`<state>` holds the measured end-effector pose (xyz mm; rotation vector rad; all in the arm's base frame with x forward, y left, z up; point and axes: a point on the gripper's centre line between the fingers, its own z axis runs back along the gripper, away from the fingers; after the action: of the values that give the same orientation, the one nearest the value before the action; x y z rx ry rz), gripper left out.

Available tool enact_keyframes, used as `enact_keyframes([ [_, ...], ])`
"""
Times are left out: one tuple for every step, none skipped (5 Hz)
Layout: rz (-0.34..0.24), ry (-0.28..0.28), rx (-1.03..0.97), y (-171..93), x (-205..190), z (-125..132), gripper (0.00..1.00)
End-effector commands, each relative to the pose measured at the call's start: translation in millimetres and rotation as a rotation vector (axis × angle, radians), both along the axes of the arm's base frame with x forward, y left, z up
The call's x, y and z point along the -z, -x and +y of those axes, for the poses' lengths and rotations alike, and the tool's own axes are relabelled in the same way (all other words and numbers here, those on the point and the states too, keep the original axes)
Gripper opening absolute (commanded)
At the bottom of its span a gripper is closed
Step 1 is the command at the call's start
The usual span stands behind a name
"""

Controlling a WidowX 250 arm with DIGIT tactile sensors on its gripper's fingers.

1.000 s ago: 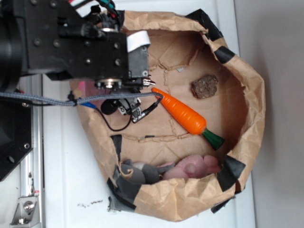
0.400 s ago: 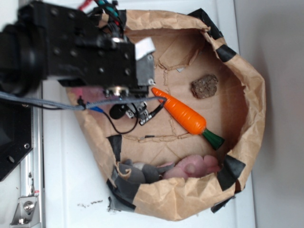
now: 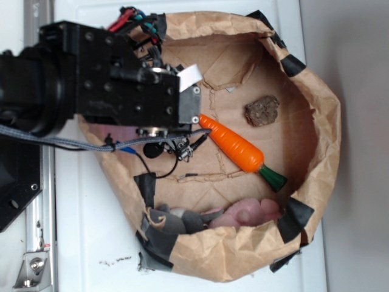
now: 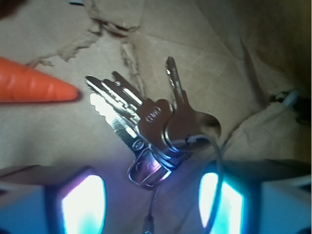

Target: Grab the silver keys.

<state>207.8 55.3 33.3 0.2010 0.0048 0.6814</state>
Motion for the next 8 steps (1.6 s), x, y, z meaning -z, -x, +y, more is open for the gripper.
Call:
enact_keyframes([
  [-0.037, -0.004, -0.015, 0, -9, 16, 0.00],
  [-0.040, -0.008, -0.019, -2, -10, 14, 0.00],
  [-0.041, -0.014, -0.017, -1, -11, 15, 0.00],
  [-0.035, -0.021, -0.024, -2, -13, 16, 0.00],
  [-0.043, -0.108, -0.118, -18, -22, 3, 0.00],
  [0.073, -0.249, -0.304, -54, -70, -26, 0.00],
  [0.160, -0.210, -0.373, -69, -118, -38, 0.00],
  [0.042, 0.016, -0.294, -47, -168, -15, 0.00],
])
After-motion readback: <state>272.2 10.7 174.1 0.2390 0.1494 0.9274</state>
